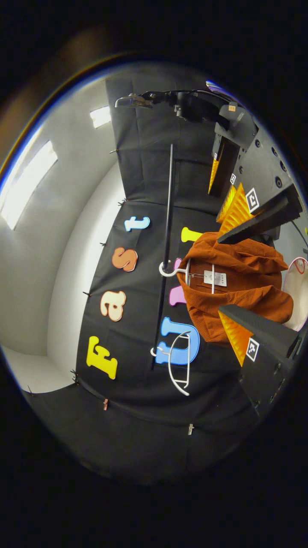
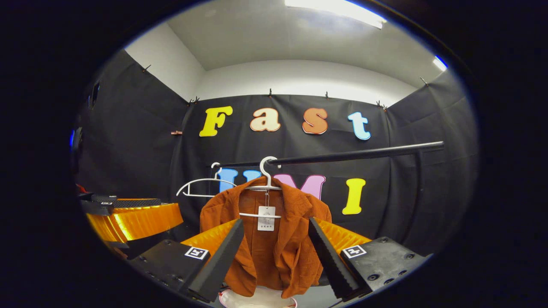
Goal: Grasp the clothes on the hanger with both hands and then place them into the laundry hamper below.
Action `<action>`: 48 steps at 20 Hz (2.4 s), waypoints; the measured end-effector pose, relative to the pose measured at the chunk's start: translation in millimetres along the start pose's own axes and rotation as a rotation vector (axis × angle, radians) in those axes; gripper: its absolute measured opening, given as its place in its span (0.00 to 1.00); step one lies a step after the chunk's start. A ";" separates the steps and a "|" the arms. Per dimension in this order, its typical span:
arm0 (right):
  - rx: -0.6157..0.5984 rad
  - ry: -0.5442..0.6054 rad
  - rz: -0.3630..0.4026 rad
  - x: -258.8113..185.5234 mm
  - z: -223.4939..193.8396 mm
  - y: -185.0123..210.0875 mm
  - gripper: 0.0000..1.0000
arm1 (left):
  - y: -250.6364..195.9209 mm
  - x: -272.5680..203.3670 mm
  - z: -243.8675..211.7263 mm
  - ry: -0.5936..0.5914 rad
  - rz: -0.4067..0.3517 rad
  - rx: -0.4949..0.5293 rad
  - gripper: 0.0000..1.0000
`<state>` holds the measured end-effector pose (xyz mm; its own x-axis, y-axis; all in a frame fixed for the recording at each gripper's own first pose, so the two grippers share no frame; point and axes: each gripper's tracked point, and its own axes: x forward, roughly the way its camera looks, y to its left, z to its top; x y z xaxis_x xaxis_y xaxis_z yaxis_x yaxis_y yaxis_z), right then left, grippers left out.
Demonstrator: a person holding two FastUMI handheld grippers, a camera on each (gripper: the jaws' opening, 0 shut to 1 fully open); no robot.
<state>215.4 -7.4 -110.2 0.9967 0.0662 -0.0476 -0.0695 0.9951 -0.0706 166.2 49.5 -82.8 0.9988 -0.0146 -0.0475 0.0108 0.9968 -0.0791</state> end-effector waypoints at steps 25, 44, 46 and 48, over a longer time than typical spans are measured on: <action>0.188 0.277 0.175 150.9 -159.3 -47.9 0.98 | 88.2 162.8 -163.5 0.219 0.240 -0.139 0.86; 0.152 0.259 0.097 216.0 -171.8 -60.6 0.37 | 111.2 205.8 -145.5 0.132 0.336 -0.196 0.05; 0.169 0.257 0.124 215.4 -169.2 -64.9 0.14 | 117.1 208.4 -147.1 0.155 0.336 -0.176 0.05; 0.201 0.239 0.119 211.8 -159.6 -79.1 0.14 | 126.4 199.4 -138.7 0.153 0.359 -0.159 0.02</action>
<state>425.2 -83.8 -273.7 0.9423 0.1876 -0.2773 -0.1514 0.9775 0.1465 359.9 161.7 -240.3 0.9187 0.3084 -0.2466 -0.3566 0.9162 -0.1827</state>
